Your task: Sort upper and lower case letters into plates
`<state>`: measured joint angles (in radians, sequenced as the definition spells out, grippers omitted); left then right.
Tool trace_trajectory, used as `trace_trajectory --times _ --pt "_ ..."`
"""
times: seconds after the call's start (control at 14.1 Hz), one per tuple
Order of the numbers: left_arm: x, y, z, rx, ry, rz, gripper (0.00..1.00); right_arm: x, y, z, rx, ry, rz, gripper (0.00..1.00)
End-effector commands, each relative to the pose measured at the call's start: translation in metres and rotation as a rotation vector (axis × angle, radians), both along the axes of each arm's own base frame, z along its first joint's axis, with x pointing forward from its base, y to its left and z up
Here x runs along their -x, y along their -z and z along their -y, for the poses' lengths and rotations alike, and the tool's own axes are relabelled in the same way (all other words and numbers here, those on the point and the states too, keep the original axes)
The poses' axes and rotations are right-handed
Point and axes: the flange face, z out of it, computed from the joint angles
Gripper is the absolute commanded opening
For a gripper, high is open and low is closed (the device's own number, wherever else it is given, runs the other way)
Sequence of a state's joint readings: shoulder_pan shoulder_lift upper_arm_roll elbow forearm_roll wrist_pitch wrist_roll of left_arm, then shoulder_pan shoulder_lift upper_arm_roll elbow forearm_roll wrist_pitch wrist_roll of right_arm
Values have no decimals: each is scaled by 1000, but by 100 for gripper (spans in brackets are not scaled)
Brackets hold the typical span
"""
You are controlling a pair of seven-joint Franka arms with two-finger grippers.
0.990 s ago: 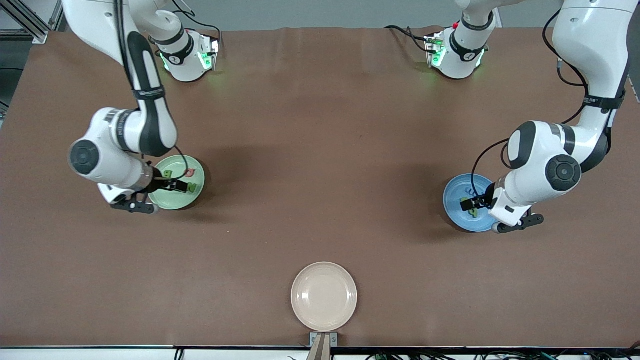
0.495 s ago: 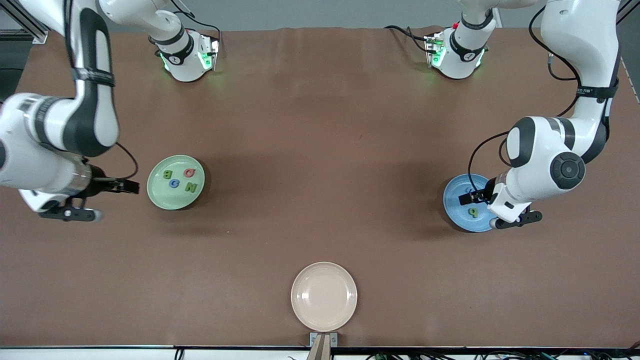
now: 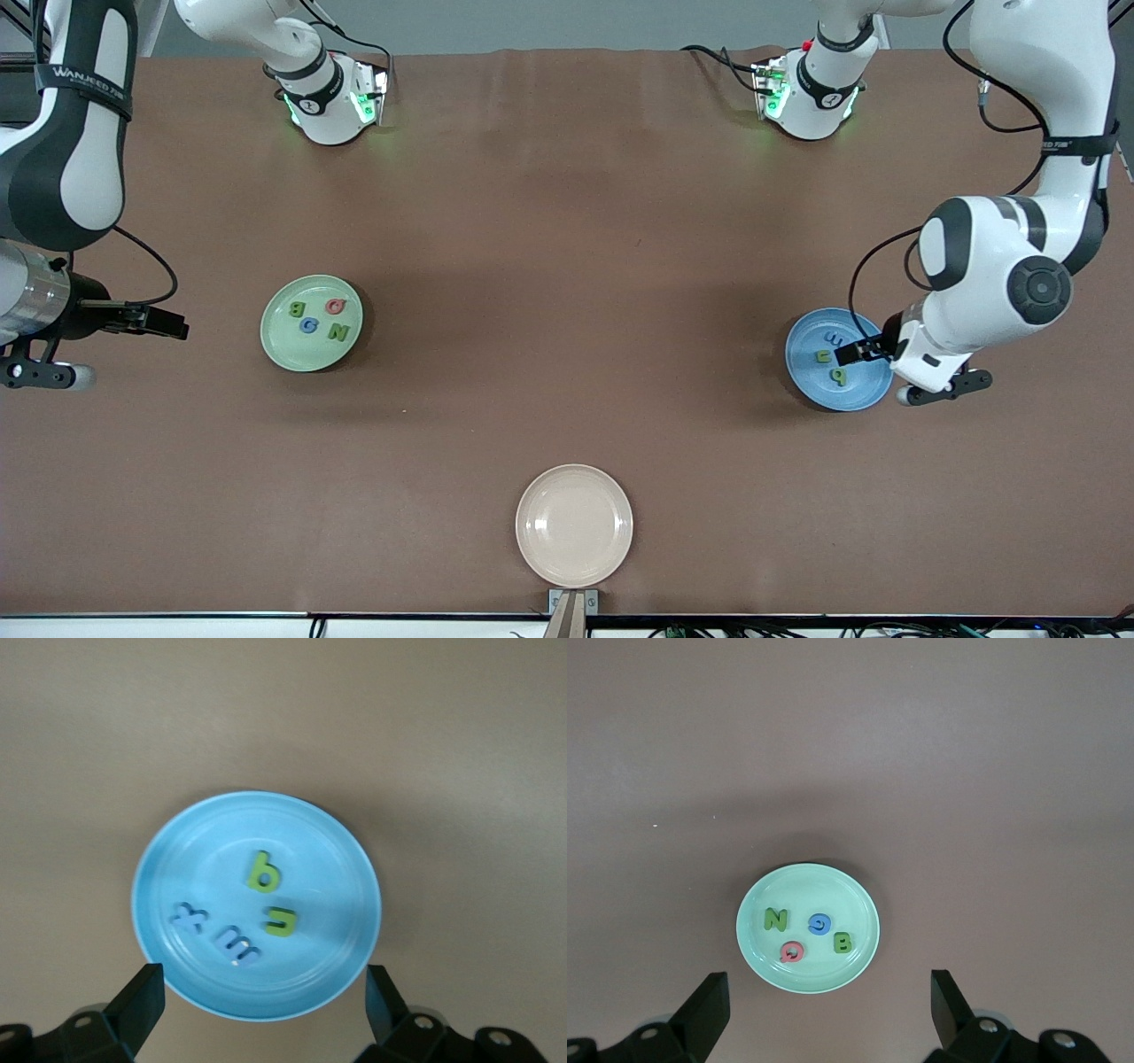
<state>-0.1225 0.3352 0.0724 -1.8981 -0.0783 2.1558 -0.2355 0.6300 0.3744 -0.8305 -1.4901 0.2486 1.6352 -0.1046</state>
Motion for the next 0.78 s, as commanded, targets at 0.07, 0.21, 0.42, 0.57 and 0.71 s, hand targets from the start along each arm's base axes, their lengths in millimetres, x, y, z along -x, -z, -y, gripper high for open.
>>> trace_trajectory --times 0.07,0.21,0.42,0.57,0.71 --pt "5 -6 -7 -12 22 -8 100 -7 2 8 -18 -2 -15 100" --pt "6 -5 -5 -4 25 -10 100 -11 8 2 -28 4 -63 100" --pt "7 -22 3 8 39 8 100 -8 0 -9 -16 3 -60 100" --pt "17 -56 9 11 54 8 100 -2 -7 -7 -29 -15 -60 100" --pt "26 -89 10 15 61 23 100 9 -14 -7 6 -30 -62 100"
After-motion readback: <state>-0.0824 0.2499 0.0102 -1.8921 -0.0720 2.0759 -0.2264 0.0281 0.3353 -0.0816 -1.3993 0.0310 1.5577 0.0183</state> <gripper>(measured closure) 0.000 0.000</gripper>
